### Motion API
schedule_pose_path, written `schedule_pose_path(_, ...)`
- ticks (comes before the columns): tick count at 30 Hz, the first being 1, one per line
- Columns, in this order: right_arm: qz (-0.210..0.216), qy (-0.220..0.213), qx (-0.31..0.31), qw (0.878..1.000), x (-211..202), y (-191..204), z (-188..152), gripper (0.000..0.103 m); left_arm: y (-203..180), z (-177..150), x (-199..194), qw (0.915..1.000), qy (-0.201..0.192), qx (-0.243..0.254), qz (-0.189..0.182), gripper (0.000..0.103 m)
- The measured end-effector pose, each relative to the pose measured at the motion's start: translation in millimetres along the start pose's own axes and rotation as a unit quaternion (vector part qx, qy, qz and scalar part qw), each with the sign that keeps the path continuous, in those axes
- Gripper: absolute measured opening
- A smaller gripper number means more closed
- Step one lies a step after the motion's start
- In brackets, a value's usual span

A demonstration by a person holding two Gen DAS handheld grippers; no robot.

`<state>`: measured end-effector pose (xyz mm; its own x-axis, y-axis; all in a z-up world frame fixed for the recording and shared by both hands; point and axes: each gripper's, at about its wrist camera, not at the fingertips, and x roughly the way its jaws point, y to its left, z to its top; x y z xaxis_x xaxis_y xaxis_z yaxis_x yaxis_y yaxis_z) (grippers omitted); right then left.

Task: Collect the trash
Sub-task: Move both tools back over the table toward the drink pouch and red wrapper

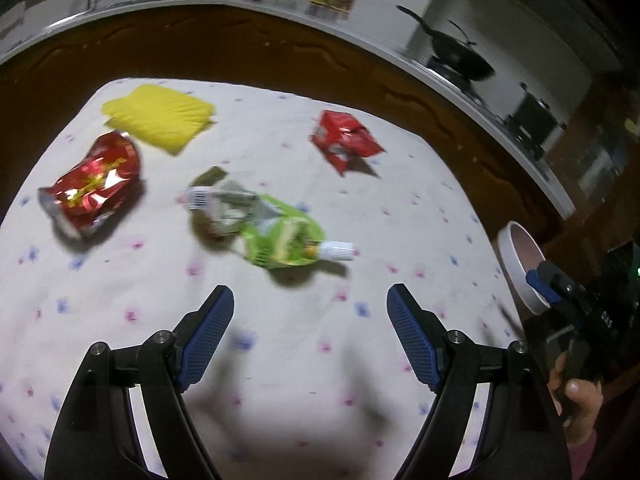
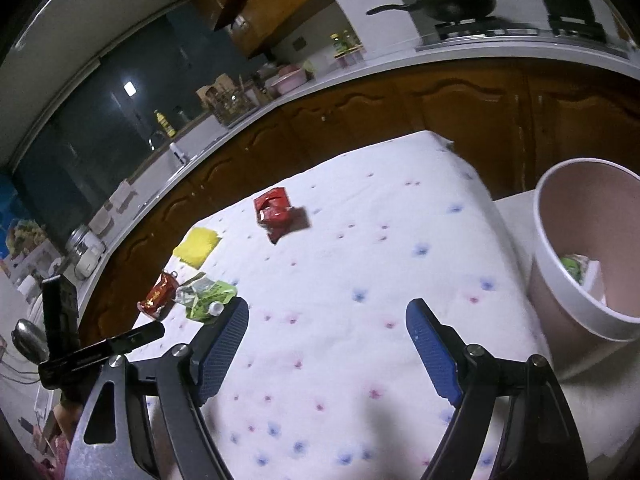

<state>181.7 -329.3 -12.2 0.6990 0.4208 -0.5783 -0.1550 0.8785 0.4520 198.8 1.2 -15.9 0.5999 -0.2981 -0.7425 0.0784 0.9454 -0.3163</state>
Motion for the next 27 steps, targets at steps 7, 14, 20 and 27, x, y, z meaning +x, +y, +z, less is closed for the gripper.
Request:
schedule_pose_path(7,0.014,0.008,-0.011,1.000,16,18,4,0.083,24,6,-3,0.9995,-0.005,-0.023,0.022,0.081)
schedule_pose_path(14,0.030,0.018,-0.016,0.999,39,32,13,0.083,41,17,6,0.9986,0.001,-0.041,0.033,0.081)
schedule_pose_path(20,0.037,0.020,-0.019,0.999,59,41,28,0.083,49,29,15,0.9983,-0.002,-0.042,0.041,0.081)
schedule_pose_path(27,0.040,0.035,-0.024,0.998,96,50,45,0.083,57,46,31,0.9979,0.010,-0.057,0.029,0.081)
